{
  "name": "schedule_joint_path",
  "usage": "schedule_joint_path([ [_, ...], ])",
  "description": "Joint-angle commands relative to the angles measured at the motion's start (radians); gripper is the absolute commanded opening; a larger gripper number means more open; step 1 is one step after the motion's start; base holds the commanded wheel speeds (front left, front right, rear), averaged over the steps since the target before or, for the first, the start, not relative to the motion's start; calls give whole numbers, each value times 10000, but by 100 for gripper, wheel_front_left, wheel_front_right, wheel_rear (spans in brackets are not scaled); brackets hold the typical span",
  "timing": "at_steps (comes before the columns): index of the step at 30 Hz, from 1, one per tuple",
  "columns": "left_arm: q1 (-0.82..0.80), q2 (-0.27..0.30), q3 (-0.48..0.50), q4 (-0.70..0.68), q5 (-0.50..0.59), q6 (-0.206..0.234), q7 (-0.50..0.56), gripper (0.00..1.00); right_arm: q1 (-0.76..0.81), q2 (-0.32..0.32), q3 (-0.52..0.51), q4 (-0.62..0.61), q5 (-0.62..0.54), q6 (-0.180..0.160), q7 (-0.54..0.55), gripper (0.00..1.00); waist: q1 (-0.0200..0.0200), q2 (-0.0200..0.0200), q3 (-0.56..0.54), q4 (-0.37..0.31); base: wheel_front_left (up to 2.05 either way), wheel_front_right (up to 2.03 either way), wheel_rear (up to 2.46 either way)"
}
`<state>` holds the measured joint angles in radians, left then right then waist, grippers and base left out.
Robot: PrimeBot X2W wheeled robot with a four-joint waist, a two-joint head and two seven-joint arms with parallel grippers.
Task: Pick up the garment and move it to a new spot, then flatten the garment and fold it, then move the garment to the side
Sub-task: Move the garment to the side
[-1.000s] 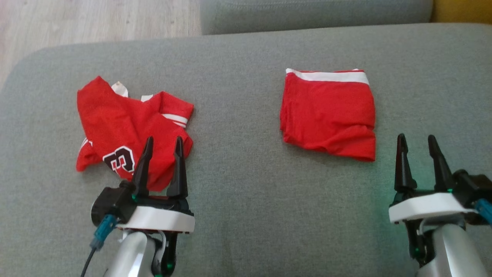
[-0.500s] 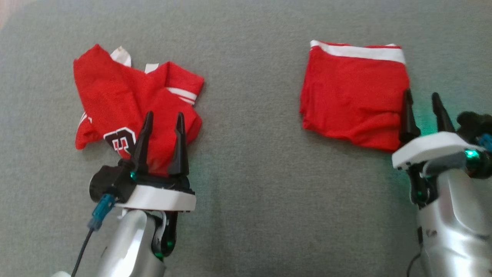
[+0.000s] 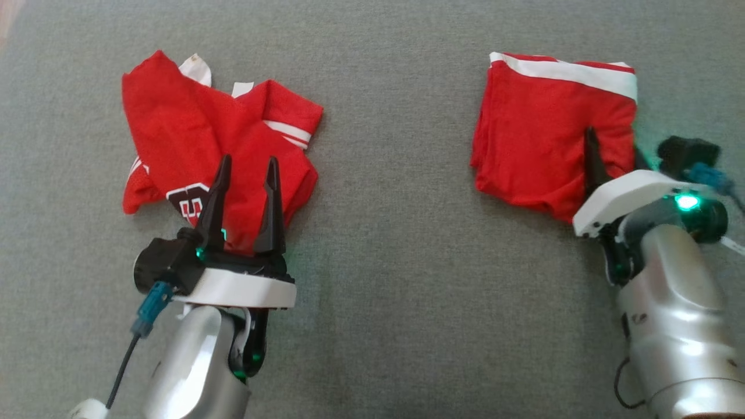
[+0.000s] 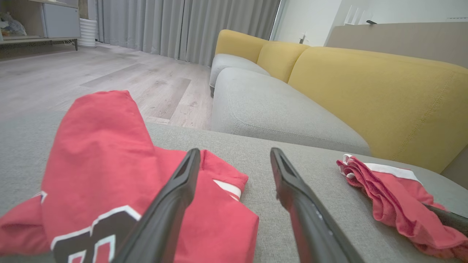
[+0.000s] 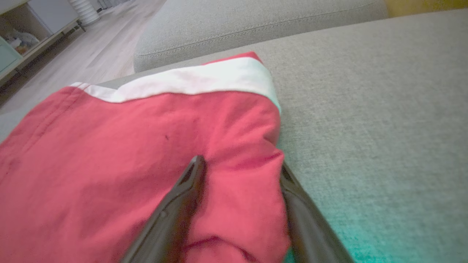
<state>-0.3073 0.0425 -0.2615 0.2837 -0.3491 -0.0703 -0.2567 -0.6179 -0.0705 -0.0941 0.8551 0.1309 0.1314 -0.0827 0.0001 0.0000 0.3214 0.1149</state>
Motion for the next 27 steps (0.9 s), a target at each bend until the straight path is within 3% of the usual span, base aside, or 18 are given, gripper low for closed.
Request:
schedule_joint_path([
  [1,-270,77,342,-278,148,54,-51,100,-22,202,365,-16,-389,-7,-69,0,-1,0,-59,-75,0,0,0],
  [6,-153,77,405,-253,149,60,-51,100,-76,99,572,-17,-1792,-7,-368,0,-1,0,-381,-336,0,0,0],
  [11,-44,77,494,-237,268,41,-51,100,-112,-512,1460,-143,-2459,-7,-204,0,-1,0,-712,-606,0,0,0],
  [18,-30,77,484,-415,196,-2,-51,100,-158,-3283,3301,-318,-2064,-7,371,0,-1,0,-694,-653,0,0,0],
  [23,-68,77,485,-476,249,-66,-51,100,-58,-5195,3563,-294,-1576,-7,522,0,-1,0,-512,-475,0,0,0],
  [27,-98,77,561,-534,291,-104,-51,100,-13,-6190,3347,-154,-1245,-7,629,0,-1,0,-350,-374,0,0,0],
])
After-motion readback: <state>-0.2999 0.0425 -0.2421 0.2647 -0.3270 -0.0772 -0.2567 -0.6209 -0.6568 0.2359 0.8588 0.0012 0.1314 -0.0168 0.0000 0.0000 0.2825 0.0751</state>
